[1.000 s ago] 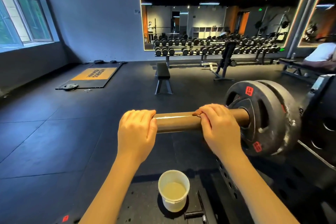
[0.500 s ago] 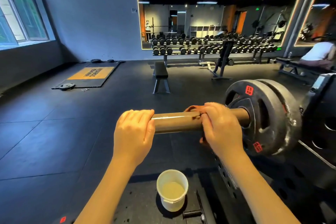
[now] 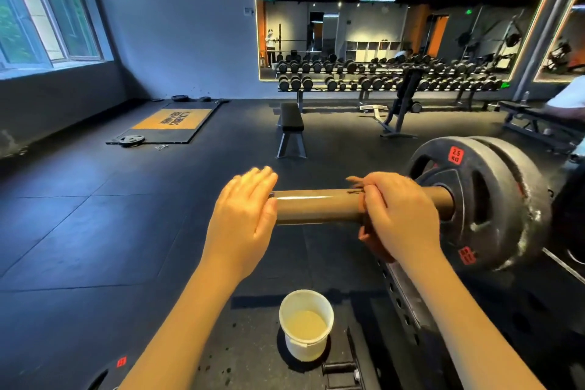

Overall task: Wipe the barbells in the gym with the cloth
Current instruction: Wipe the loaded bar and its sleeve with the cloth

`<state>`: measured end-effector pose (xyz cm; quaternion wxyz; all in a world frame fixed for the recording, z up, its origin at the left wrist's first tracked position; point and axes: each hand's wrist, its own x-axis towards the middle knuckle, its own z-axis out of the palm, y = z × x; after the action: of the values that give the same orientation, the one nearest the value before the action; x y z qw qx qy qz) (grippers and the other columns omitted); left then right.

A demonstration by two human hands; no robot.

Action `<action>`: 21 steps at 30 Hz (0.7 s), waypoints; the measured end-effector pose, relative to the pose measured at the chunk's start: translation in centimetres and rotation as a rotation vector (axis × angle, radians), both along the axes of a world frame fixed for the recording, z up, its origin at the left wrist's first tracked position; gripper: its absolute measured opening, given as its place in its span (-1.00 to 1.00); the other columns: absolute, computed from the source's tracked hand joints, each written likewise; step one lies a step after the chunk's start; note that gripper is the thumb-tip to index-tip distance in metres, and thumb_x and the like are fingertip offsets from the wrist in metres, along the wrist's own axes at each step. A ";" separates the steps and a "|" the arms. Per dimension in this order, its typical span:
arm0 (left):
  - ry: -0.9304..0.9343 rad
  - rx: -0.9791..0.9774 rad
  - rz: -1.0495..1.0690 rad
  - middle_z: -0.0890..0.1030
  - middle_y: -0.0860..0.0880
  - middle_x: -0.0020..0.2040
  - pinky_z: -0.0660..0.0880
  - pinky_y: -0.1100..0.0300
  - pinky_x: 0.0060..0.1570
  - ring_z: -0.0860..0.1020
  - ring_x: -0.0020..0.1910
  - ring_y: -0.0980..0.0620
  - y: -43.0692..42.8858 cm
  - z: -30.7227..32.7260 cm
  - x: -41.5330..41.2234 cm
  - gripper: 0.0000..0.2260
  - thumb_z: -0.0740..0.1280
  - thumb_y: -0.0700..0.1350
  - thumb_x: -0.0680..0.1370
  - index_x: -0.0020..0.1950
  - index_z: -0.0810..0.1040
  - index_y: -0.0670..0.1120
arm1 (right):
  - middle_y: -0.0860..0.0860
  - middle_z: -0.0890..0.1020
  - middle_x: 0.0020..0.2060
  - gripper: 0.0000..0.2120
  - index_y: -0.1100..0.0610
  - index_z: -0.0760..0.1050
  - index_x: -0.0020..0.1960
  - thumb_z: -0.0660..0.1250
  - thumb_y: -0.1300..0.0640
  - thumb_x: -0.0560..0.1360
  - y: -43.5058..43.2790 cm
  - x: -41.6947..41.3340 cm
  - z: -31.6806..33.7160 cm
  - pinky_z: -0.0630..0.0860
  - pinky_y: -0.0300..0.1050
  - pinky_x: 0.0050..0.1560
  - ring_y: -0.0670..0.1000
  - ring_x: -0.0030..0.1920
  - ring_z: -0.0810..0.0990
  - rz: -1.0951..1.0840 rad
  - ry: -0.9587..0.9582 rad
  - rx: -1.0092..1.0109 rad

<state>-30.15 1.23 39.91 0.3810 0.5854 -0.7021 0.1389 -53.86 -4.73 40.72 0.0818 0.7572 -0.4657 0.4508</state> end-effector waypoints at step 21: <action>0.778 0.408 -0.253 0.40 0.29 0.40 0.16 0.52 0.29 0.28 0.39 0.38 2.5 -3.7 6.4 -0.46 -0.01 0.37 0.53 0.43 0.37 0.22 | 0.00 0.61 -0.29 -0.77 0.09 0.56 -0.11 0.16 0.03 0.51 2.5 15.3 0.8 0.41 -0.16 -0.34 0.04 -0.32 0.55 0.053 0.129 0.055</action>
<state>-23.79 3.72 36.24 0.5073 0.5668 -0.5857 -0.2799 -38.53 -2.24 41.55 0.0790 0.7987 -0.4514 0.3899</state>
